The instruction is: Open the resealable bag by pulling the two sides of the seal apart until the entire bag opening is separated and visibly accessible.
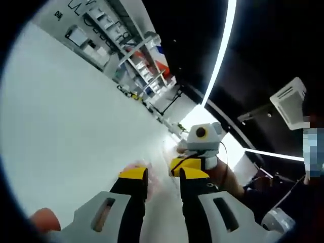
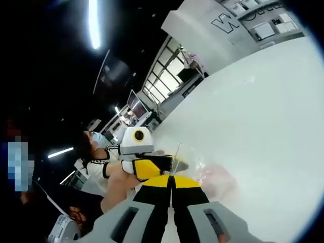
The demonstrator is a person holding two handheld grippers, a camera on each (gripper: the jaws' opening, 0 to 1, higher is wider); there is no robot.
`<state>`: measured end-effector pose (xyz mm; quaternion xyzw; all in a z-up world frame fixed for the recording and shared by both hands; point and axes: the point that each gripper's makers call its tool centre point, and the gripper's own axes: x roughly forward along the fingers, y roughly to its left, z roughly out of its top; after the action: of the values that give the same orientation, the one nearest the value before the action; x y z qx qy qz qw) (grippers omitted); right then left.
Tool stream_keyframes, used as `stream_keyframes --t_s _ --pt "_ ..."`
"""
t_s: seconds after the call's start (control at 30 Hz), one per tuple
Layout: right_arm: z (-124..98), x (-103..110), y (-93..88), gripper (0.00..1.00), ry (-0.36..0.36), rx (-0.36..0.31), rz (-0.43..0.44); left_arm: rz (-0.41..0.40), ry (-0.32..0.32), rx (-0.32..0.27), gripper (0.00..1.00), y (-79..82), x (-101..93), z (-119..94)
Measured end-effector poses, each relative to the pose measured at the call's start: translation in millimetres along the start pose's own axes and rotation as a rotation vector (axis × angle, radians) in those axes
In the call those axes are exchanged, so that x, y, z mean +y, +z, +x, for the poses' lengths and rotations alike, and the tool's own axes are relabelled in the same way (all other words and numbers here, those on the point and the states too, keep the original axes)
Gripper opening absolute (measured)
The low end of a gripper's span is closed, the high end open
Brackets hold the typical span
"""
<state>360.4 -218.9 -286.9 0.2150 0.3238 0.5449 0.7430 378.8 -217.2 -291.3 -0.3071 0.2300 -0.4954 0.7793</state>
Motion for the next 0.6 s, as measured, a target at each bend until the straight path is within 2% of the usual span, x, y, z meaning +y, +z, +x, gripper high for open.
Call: stream_keyframes --t_s 0.4,0.6 --pt "-0.3 -0.1 -2.7 0.0 0.005 0.01 -0.002 -0.005 0.001 0.009 0.21 -2.3 3.4 0.4" --pt "0.5 -0.8 -3.8 0.0 0.004 0.021 -0.012 -0.005 -0.006 0.024 0.14 -5.9 3.3 0.4"
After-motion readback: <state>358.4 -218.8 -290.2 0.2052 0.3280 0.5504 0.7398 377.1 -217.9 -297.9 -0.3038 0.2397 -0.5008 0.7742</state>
